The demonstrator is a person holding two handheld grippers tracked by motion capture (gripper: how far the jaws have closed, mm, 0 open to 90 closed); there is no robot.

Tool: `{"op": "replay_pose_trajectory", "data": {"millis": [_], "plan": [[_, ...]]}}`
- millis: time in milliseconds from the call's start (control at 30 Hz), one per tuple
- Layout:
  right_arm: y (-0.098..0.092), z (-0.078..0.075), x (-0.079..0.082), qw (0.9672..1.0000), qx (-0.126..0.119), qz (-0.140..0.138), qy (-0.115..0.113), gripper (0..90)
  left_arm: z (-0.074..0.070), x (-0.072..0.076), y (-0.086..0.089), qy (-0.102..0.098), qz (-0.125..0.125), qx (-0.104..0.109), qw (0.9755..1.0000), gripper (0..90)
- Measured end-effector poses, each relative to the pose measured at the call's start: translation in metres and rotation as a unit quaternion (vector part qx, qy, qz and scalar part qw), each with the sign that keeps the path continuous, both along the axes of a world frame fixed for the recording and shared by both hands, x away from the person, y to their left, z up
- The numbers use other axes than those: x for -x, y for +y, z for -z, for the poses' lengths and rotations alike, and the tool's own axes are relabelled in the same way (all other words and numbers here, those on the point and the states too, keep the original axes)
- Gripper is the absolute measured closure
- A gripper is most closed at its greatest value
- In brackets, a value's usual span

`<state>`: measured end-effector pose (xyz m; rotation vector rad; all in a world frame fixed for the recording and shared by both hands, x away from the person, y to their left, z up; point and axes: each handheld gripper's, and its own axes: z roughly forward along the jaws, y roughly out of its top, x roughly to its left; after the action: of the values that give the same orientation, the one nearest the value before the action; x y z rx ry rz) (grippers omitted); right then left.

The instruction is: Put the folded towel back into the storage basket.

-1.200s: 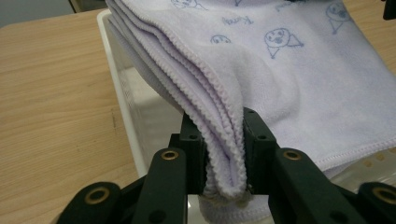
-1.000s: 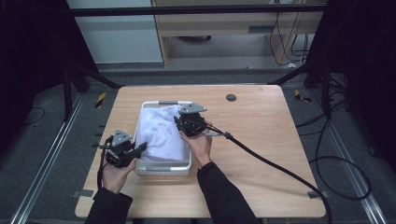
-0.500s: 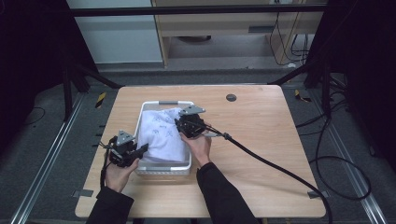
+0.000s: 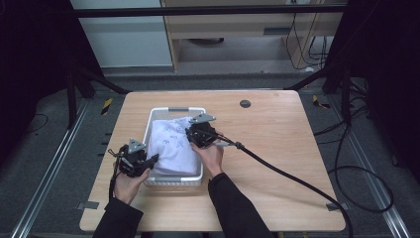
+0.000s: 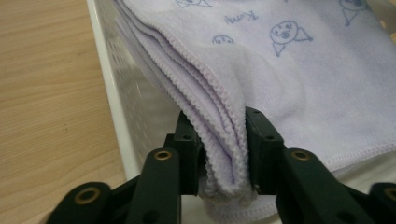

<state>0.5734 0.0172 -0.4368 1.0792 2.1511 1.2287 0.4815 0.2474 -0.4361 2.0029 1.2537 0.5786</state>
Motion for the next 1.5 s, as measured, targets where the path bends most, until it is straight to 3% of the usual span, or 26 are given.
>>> {"op": "replay_pose_trajectory", "data": {"millis": [67, 167, 700, 900, 1200, 1500], "plan": [[-0.001, 0.002, -0.002, 0.9999, 0.009, -0.003, 0.011, 65.4, 0.001, -0.001, 0.001, 0.008, -0.007, -0.002, 0.9999, 62.0], [-0.002, 0.0, 0.0, 0.9997, 0.024, 0.004, -0.006, 62.8, -0.001, -0.001, 0.003, 0.004, -0.014, 0.0, 0.9999, 56.9], [-0.017, -0.031, 0.011, 0.9991, -0.006, 0.003, -0.041, 54.6, -0.025, 0.014, 0.006, -0.043, -0.001, 0.041, 0.9983, 53.9], [-0.029, -0.042, 0.017, 0.999, -0.018, -0.004, -0.041, 44.3, -0.031, 0.018, 0.009, -0.053, 0.008, 0.052, 0.9972, 53.0], [-0.061, -0.053, 0.035, 0.9985, -0.03, -0.008, -0.045, 31.4, -0.035, 0.024, 0.014, -0.065, 0.025, 0.063, 0.9956, 49.2], [-0.106, -0.049, 0.052, 0.998, -0.051, -0.001, -0.038, 21.0, -0.032, 0.027, 0.015, -0.074, 0.034, 0.052, 0.9953, 42.9]]}}
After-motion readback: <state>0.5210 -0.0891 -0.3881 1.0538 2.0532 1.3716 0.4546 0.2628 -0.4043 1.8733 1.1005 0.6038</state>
